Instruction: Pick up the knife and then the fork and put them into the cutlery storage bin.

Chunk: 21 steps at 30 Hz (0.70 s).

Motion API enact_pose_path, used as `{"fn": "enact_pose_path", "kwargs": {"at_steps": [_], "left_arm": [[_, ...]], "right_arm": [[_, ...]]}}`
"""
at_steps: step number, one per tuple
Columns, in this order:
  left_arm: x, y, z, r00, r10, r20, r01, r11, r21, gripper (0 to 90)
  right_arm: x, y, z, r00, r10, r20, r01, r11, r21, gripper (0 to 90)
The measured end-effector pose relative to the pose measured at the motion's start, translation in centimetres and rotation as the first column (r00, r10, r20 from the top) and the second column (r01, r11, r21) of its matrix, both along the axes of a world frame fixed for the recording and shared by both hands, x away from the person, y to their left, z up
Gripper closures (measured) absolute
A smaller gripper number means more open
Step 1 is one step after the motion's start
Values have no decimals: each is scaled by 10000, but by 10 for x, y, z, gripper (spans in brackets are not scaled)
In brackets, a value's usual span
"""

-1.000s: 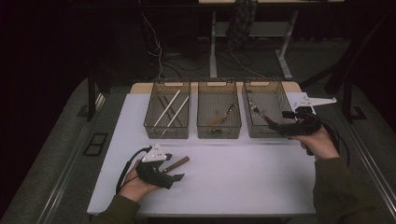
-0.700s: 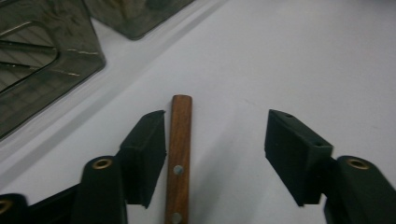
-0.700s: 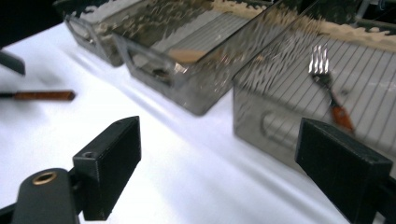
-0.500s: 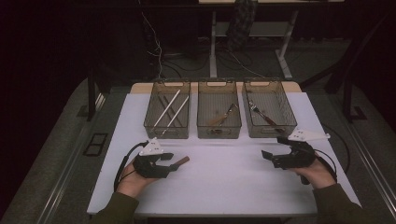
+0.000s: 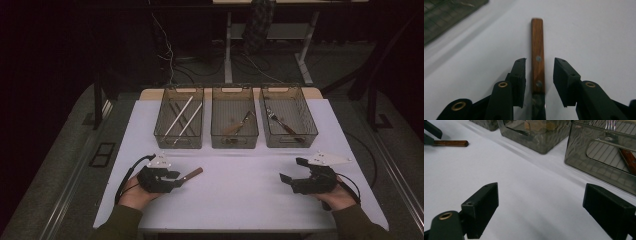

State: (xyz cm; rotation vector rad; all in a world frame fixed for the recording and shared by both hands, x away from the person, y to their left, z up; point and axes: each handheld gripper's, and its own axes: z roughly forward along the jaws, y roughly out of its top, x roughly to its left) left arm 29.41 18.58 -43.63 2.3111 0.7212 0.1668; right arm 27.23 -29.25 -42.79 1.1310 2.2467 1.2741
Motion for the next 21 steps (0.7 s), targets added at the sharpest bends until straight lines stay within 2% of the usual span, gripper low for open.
{"fn": "enact_pose_path", "kwargs": {"at_steps": [1,2,5,12,18,20,21], "left_arm": [[-1,0,-1,10000,-48,-13,49,9996,281,622],[-2,-1,-3,10000,-41,35,39,9992,385,628],[-3,-1,-4,9998,-56,196,47,9991,411,647],[-3,-1,-5,9994,-168,290,158,9992,371,738],[-1,-5,-2,9991,-353,219,338,9972,661,763],[-1,-8,1,9989,-469,15,468,9984,329,763],[-2,-11,3,9983,-569,105,564,9976,392,764]], "right_arm": [[0,0,0,10000,24,4,-24,10000,-33,126],[0,0,-1,10000,84,-27,-84,10000,-50,126],[0,2,-1,9998,176,-37,-176,9998,-91,126],[0,4,-2,9991,430,-48,-431,9989,-207,126],[1,6,-3,9971,756,-47,-756,9971,-81,126],[2,6,-3,9952,963,-193,-964,9953,-43,138],[2,7,-2,9926,1195,-225,-1198,9927,-114,138]]}}
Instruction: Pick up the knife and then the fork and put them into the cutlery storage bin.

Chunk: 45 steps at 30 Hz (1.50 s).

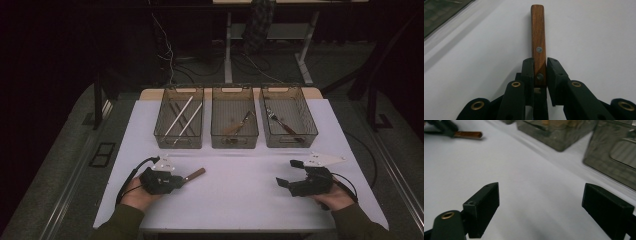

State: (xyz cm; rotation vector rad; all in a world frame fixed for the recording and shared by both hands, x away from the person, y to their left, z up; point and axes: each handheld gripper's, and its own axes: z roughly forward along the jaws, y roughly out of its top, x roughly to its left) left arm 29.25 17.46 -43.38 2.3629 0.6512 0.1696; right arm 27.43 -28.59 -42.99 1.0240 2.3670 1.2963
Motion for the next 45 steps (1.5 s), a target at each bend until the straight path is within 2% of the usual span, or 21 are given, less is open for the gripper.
{"fn": "enact_pose_path", "kwargs": {"at_steps": [2,7,9,10,12,16,19,20,22,23,24,27,29,30,31,34,39,41,43,44,45], "left_arm": [[-1,-7,4,9997,-217,-100,215,9996,-156,764],[-6,-29,14,9938,-1106,-119,1104,9937,-162,764],[-7,-39,17,9885,-1506,-126,1504,9885,-176,764],[-8,-44,19,9846,-1745,-133,1743,9845,-176,763],[-10,-54,23,9764,-2157,-134,2155,9763,-197,763],[-10,-73,31,9545,-2981,-63,2980,9544,-202,763],[-8,-90,39,9335,-3587,-28,3586,9335,-59,763],[-8,-95,41,9277,-3734,30,3734,9277,21,762],[-6,-105,44,9192,-3933,201,3933,9194,29,762],[-5,-109,46,9123,-4092,167,4093,9124,10,763],[-5,-114,47,9048,-4255,185,4255,9049,61,762],[-6,-123,49,8904,-4546,230,4544,8907,128,762],[-6,-127,50,8842,-4666,231,4663,8845,154,762],[-6,-129,50,8801,-4743,235,4739,8804,185,762],[-7,-130,50,8777,-4787,232,4784,8780,173,762],[-9,-131,50,8717,-4899,137,4896,8717,194,762],[-12,-133,49,8606,-5093,-48,5093,8603,244,762],[-12,-134,48,8591,-5117,-96,5118,8587,270,762],[-13,-135,48,8589,-5120,-120,5121,8583,322,762],[-12,-135,48,8563,-5163,-146,5165,8557,318,762],[-13,-135,48,8548,-5187,-153,5189,8542,321,762]], "right_arm": [[-2,2,2,9994,335,33,-335,9994,-24,138],[0,9,8,9940,1096,-20,-1096,9939,-143,138],[1,13,12,9880,1538,-110,-1540,9879,-201,138],[3,15,14,9821,1875,-198,-1879,9820,-190,138],[5,19,18,9627,2668,-451,-2675,9635,-109,140],[10,37,25,9324,3574,-546,-3586,9334,-140,143],[12,54,28,9083,4143,-589,-4167,9083,-364,144],[13,60,28,8994,4327,-617,-4357,8989,-459,153],[15,71,28,8757,4756,-836,-4806,8751,-560,181],[16,76,28,8647,4951,-852,-5005,8635,-623,182],[17,80,27,8556,5097,-905,-5158,8543,-647,197],[20,92,26,8283,5489,-1127,-5584,8253,-840,243],[21,98,25,8060,5765,-1345,-5890,8037,-848,306],[22,101,24,7998,5831,-1426,-5973,7968,-913,356],[22,103,23,7851,5999,-1537,-6158,7828,-899,407],[21,111,20,7586,6250,-1841,-6472,7553,-1028,488],[18,119,18,7358,6451,-2059,-6724,7322,-1087,631],[17,121,18,7260,6522,-2180,-6821,7234,-1071,668],[17,123,18,7128,6652,-2220,-6963,7092,-1105,718],[16,123,18,7072,6707,-2234,-7021,7033,-1112,731],[15,123,18,7051,6709,-2295,-7036,7021,-1094,734]]}}
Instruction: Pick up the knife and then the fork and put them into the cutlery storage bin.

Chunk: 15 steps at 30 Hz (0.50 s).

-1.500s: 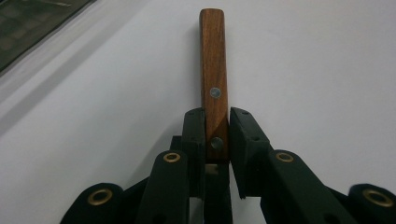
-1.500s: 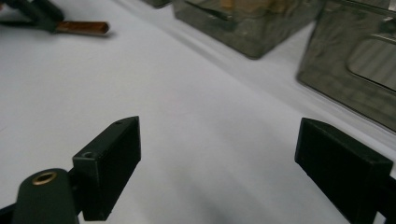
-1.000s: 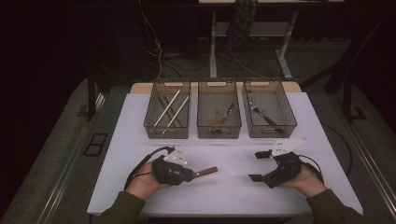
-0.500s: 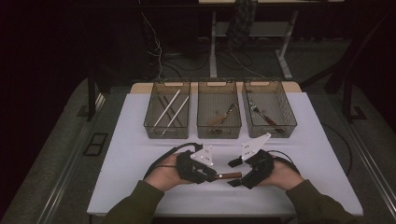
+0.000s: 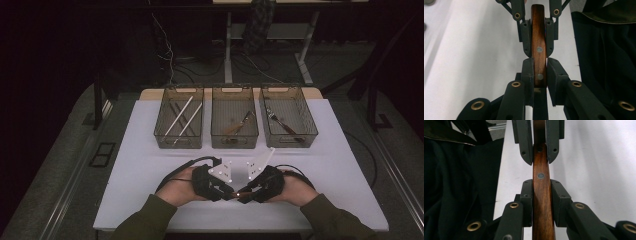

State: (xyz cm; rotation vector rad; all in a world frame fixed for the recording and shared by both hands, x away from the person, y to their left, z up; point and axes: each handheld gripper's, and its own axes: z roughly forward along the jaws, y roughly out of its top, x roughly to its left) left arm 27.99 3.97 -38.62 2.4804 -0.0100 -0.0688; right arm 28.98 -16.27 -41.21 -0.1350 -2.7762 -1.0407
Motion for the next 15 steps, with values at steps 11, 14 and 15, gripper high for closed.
{"fn": "enact_pose_path", "kwargs": {"at_steps": [11,14,15], "left_arm": [[1,6,-1,9998,159,-80,-164,9982,-577,688],[3,16,1,9979,648,15,-643,9925,-1036,535],[4,21,2,9962,874,-28,-871,9883,-1251,491]], "right_arm": [[-2,0,2,9994,-288,-185,287,9996,-42,746],[0,-4,3,9987,-502,-96,501,9987,-46,746],[0,-6,3,9984,-564,-95,563,9984,-16,746]]}}
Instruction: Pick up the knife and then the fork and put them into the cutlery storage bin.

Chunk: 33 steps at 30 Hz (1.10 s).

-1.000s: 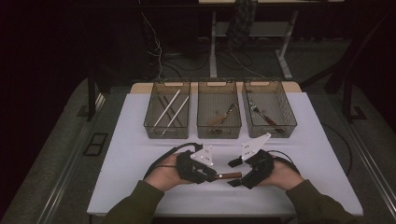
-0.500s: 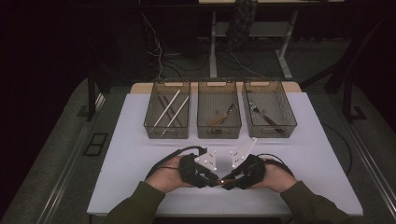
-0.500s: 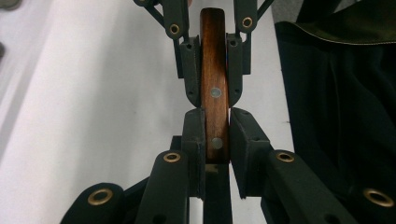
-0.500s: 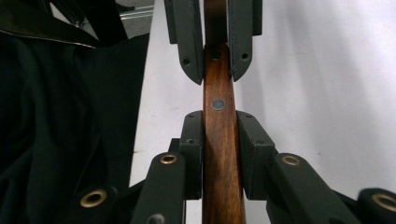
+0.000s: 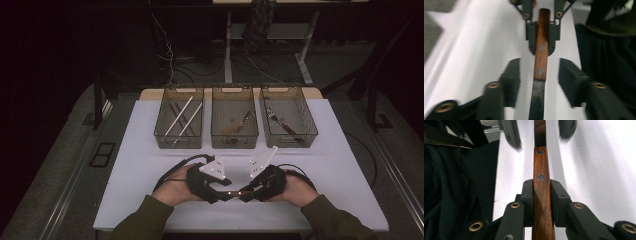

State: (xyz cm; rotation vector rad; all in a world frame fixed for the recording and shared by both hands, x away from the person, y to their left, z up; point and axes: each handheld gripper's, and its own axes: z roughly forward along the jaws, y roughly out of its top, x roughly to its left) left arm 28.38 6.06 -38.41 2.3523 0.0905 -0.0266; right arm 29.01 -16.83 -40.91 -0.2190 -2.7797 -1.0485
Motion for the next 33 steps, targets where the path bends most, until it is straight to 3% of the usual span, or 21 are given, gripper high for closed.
{"fn": "enact_pose_path", "kwargs": {"at_steps": [3,5,10,15,17,20,23,25,28,31,33], "left_arm": [[3,16,0,9966,818,16,-816,9952,-545,403],[4,31,-2,9866,1622,162,-1602,9831,-886,363],[2,62,-11,9489,3150,208,-3093,9409,-1382,293],[-3,82,-28,9128,4083,27,-4031,9023,-1528,196],[-6,86,-34,9030,4296,-83,-4253,8908,-1602,183],[-10,90,-40,8812,4726,-130,-4675,8669,-1730,136],[-13,94,-41,8669,4983,-168,-4910,8473,-2025,104],[-13,94,-42,8590,5115,-215,-5043,8381,-2082,61],[-12,93,-44,8532,5210,-235,-5142,8330,-2042,8],[-12,91,-45,8507,5256,-117,-5168,8319,-2024,0],[-12,90,-46,8515,5238,-251,-5180,8326,-1959,0]], "right_arm": [[3,-8,3,9989,-411,203,411,9992,20,745],[6,-14,5,9973,-667,291,667,9978,24,745],[15,-34,7,9836,-1690,627,1699,9854,-103,745],[25,-59,14,9586,-2738,782,2744,9616,41,745],[28,-68,18,9457,-3145,824,3145,9492,134,745],[33,-81,25,9200,-3815,892,3799,9243,354,745],[37,-94,34,8948,-4373,906,4325,8991,680,745],[41,-101,40,8786,-4679,951,4607,8831,884,745],[47,-112,47,8507,-5168,964,5056,8545,1196,745],[55,-121,53,8247,-5596,814,5444,8247,1533,744],[60,-126,57,8030,-5909,777,5735,8015,1693,744]]}}
